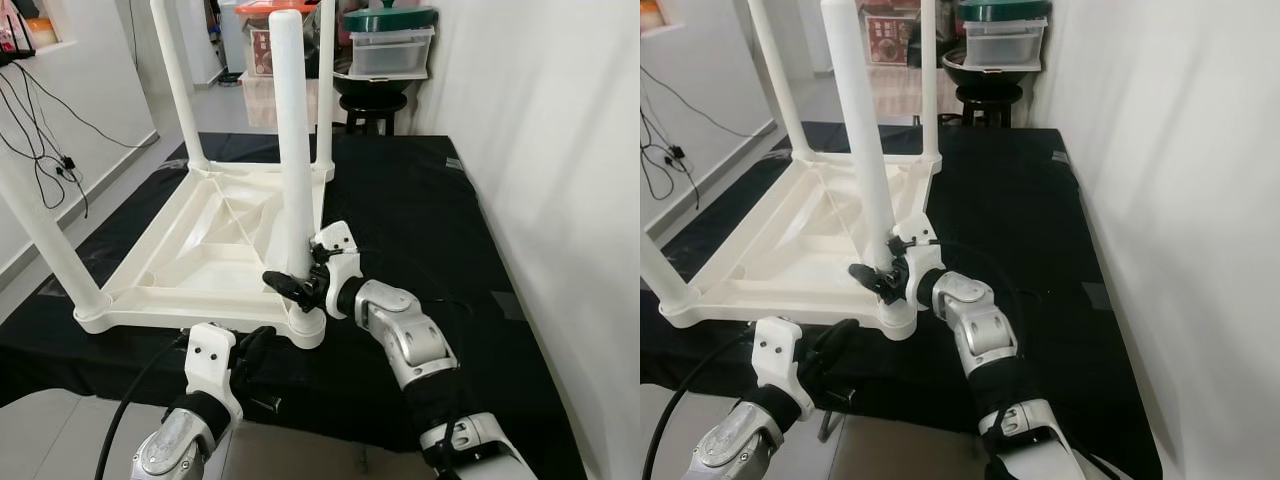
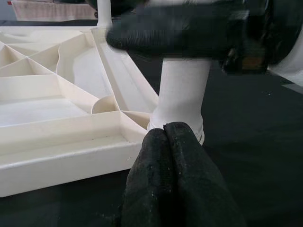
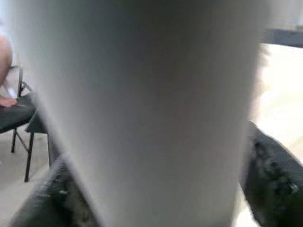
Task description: Building children table
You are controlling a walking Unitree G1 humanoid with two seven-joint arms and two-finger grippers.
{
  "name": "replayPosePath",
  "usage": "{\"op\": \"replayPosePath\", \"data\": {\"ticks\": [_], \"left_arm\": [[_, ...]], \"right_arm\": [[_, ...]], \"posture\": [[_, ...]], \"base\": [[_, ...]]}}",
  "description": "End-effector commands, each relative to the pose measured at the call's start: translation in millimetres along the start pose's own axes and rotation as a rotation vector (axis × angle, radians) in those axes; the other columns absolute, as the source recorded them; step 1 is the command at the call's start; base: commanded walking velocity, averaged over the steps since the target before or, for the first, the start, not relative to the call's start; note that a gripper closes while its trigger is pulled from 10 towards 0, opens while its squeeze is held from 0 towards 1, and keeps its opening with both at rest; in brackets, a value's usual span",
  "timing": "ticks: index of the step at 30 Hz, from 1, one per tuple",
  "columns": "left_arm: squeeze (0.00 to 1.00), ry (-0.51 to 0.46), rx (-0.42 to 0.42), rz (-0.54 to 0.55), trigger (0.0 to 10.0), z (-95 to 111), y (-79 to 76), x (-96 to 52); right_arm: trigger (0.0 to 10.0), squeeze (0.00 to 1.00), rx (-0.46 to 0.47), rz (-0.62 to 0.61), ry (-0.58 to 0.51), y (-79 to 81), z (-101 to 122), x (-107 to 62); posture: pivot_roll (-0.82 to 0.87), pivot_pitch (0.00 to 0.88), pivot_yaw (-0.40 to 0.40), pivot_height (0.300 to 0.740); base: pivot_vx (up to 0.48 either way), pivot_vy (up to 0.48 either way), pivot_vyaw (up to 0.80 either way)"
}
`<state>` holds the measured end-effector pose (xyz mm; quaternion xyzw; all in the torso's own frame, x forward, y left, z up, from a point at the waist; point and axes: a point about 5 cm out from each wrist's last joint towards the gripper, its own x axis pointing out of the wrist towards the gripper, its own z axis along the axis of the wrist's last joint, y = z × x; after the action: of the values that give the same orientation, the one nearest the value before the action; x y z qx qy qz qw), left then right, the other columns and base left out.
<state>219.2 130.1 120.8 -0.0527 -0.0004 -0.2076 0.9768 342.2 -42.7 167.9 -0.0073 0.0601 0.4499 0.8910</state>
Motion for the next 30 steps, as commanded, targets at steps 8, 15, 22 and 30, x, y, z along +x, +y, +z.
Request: {"op": "replayPosePath", "data": {"ticks": [8,15,22,30], "left_arm": [[0.00,0.009,-0.010,0.000,10.0,-3,1.4,1.2],[0.00,0.012,-0.009,0.001,10.0,-3,2.1,1.4],[0.00,0.011,-0.012,0.000,10.0,-3,1.6,1.2],[0.00,0.009,-0.013,-0.001,10.0,-1,1.6,-1.2]], "right_arm": [[10.0,0.00,-0.105,0.554,-0.049,2.8,24,-1.4],[0.0,0.00,-0.066,0.566,-0.009,1.5,21,10.7],[0.0,0.00,-0.040,0.532,-0.002,-2.5,5,3.7],[0.0,0.00,-0.020,0.176,0.068,-9.2,-26,-4.0]], "posture": [[0.01,0.000,0.005,0.740],[0.02,0.000,0.003,0.740],[0.01,0.000,0.007,0.740],[0.00,0.000,0.006,0.740]], "base": [[0.000,0.000,0.00],[0.000,0.000,0.00],[0.000,0.000,0.00],[0.000,0.000,0.00]]}}
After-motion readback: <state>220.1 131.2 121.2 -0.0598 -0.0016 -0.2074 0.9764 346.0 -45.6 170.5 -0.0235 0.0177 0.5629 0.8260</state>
